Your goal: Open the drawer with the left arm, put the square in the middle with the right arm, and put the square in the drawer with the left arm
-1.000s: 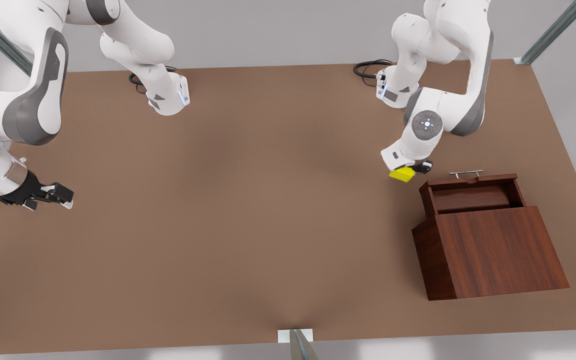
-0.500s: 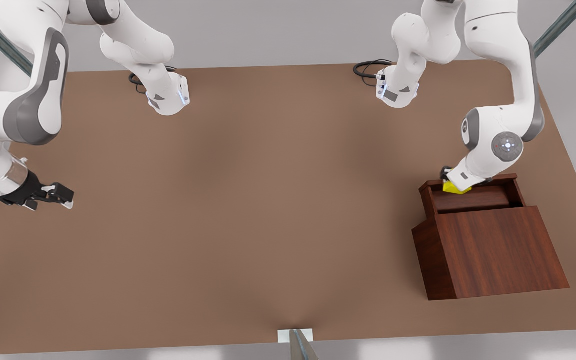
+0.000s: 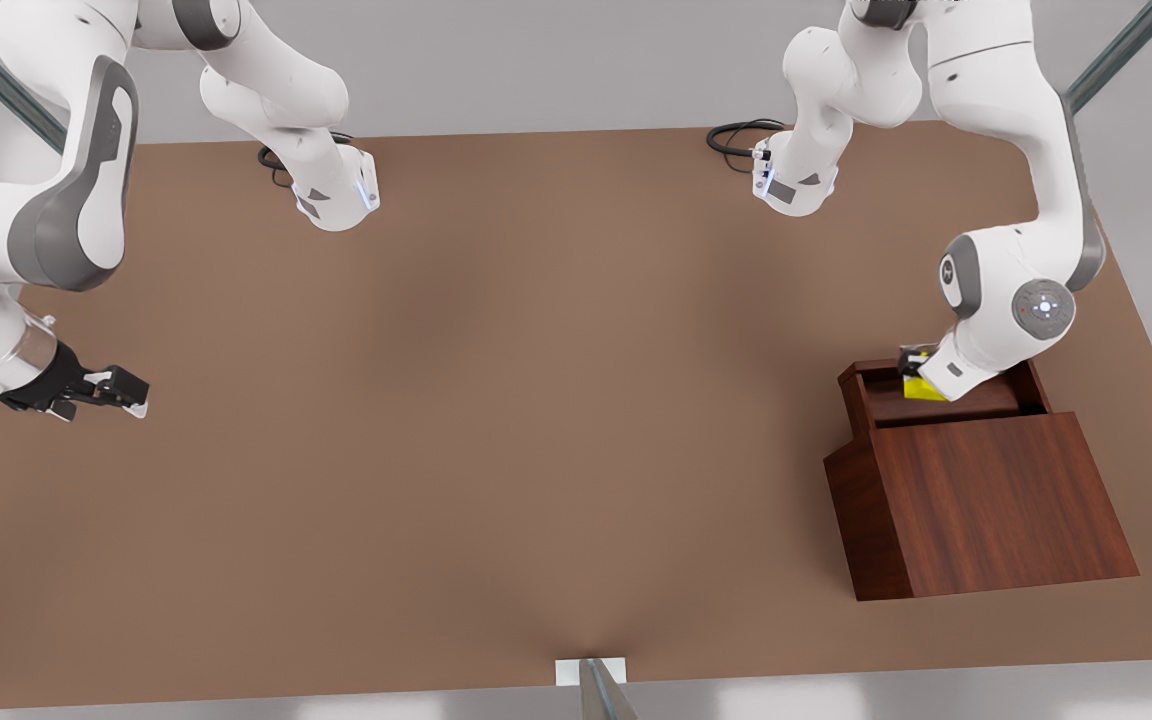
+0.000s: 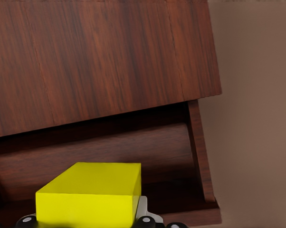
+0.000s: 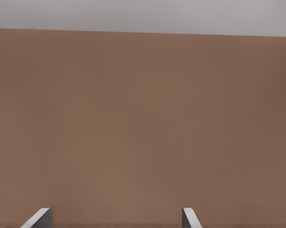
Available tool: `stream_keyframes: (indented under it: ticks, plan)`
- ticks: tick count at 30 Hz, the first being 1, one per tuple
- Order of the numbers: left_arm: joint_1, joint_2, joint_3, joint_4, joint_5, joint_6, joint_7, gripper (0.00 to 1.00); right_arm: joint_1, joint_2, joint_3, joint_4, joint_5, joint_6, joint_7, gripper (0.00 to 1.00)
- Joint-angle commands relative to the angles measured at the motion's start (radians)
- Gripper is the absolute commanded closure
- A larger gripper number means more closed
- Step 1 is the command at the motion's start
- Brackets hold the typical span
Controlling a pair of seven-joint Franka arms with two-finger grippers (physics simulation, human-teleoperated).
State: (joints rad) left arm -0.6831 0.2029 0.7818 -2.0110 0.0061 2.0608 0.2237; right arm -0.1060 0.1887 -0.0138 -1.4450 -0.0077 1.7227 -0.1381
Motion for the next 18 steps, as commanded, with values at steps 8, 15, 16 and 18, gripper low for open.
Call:
stream_keyframes:
  ticks: [8, 15, 16, 18]
  plan:
    - [0.007, 0.053, 0.002, 0.041, -0.121, -0.001, -0.004, 0.31, -0.001, 0.000, 0.000, 0.000, 0.002, 0.000, 0.000, 0.00]
    - [0.007, 0.066, 0.004, 0.043, -0.136, -0.002, -0.004, 0.00, 0.000, 0.000, 0.000, 0.000, 0.002, 0.008, 0.000, 0.00]
    - [0.007, 0.066, 0.004, 0.043, -0.136, -0.004, -0.004, 0.00, 0.000, 0.000, 0.000, 0.000, 0.002, 0.008, 0.000, 0.00]
    - [0.004, 0.058, 0.004, 0.046, -0.135, -0.004, -0.003, 0.00, 0.000, 0.000, 0.000, 0.000, 0.002, 0.008, 0.005, 0.00]
